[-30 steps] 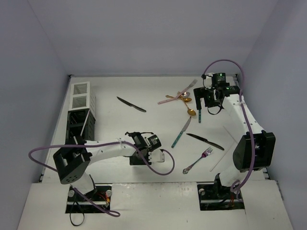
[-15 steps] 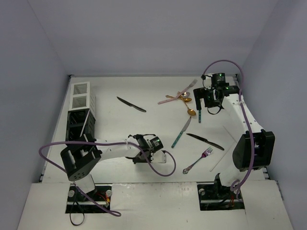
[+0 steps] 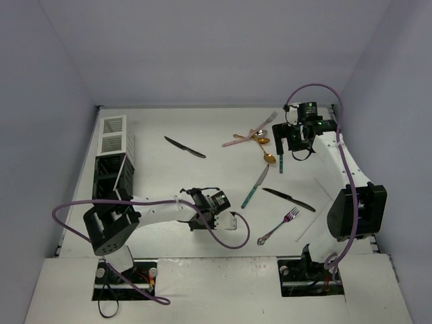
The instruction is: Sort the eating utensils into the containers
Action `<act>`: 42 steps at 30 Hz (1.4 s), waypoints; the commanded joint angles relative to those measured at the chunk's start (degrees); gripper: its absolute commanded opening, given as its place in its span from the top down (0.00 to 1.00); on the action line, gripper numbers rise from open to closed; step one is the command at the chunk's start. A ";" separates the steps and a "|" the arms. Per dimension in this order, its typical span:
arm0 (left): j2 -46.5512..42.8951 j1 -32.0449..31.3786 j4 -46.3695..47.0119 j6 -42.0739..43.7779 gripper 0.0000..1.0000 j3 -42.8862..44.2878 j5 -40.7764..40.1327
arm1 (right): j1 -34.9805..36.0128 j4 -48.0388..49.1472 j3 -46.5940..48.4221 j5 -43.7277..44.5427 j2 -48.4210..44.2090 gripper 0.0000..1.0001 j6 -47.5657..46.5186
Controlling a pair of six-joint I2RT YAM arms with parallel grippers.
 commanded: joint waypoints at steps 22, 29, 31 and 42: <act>-1.06 5.51 -7.07 0.73 0.40 8.91 7.02 | 0.74 -0.36 2.71 0.17 1.23 0.00 -1.05; 1.75 6.61 -4.94 1.76 0.41 7.75 12.38 | 0.75 -0.44 2.49 0.22 1.48 0.00 -1.45; 2.23 6.61 -4.40 1.71 0.42 7.20 12.33 | 0.84 -0.44 2.48 0.24 1.58 0.00 -1.48; 5.39 6.67 3.95 -1.26 0.63 3.52 6.69 | 1.01 -0.53 2.52 0.28 1.80 0.00 -1.68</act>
